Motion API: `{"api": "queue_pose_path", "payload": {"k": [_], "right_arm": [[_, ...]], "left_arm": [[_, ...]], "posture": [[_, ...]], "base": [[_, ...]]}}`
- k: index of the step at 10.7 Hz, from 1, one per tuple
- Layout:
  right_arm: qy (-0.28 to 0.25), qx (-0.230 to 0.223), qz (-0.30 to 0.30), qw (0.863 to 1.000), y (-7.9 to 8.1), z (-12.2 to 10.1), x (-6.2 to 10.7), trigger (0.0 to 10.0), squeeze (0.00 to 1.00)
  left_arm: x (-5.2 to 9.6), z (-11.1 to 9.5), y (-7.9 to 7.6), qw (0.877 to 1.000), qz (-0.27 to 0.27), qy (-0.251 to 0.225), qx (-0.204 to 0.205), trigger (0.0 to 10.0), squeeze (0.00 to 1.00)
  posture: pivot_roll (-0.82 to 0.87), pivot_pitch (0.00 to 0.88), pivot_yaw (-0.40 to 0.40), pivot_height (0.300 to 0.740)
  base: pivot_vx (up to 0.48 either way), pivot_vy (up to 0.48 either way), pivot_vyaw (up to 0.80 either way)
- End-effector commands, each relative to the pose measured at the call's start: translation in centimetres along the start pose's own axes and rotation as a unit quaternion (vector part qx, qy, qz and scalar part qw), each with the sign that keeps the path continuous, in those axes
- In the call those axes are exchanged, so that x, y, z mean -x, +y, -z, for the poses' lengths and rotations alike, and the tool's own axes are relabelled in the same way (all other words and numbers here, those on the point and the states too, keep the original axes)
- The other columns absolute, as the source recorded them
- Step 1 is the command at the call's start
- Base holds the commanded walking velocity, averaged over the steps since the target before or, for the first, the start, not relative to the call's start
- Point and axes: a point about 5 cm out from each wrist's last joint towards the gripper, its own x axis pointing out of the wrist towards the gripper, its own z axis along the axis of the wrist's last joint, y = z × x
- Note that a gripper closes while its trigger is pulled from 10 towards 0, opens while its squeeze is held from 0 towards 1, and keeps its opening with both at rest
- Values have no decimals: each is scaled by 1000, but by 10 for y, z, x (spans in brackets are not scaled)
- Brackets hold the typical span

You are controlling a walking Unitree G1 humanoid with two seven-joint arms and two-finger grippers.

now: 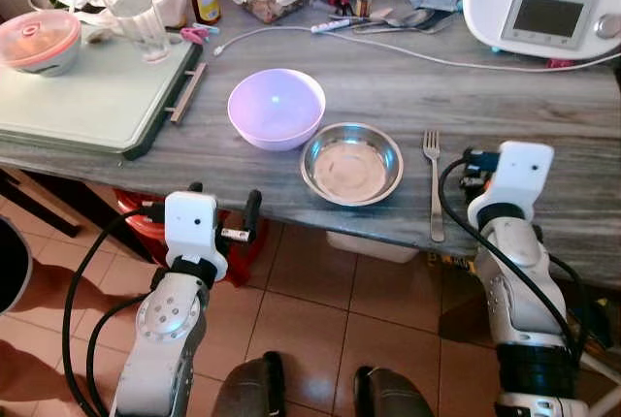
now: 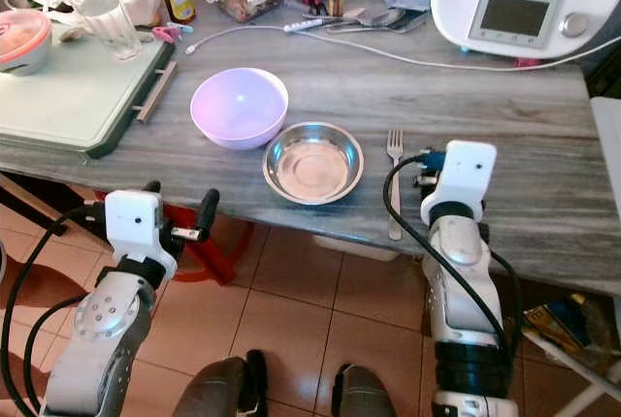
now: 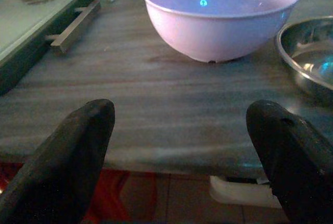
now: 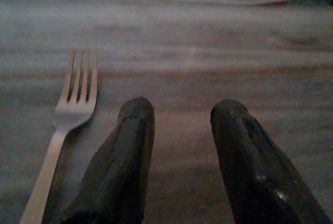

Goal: Setting the table

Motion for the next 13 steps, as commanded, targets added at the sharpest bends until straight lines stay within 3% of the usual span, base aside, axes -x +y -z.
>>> {"api": "queue_pose_path", "payload": {"k": [1, 5, 13], "right_arm": [[27, 5, -2, 1000, 1, 7, 0, 10000, 0], [56, -6, -31, 998, 12, 14, 1, 10000, 0], [60, -34, -66, 995, 28, 9, 5, 10000, 0]], "left_arm": [[4, 0, 2, 1000, 0, 5, -3, 10000, 0], [6, 1, 1, 1000, 1, 9, -3, 10000, 0], [3, 1, 0, 1000, 1, 9, 0, 10000, 0]], "posture": [[31, 210, 75, 740], [32, 219, 75, 740], [28, 215, 66, 740]], "base": [[0, 0, 0], [0, 0, 0], [0, 0, 0]]}}
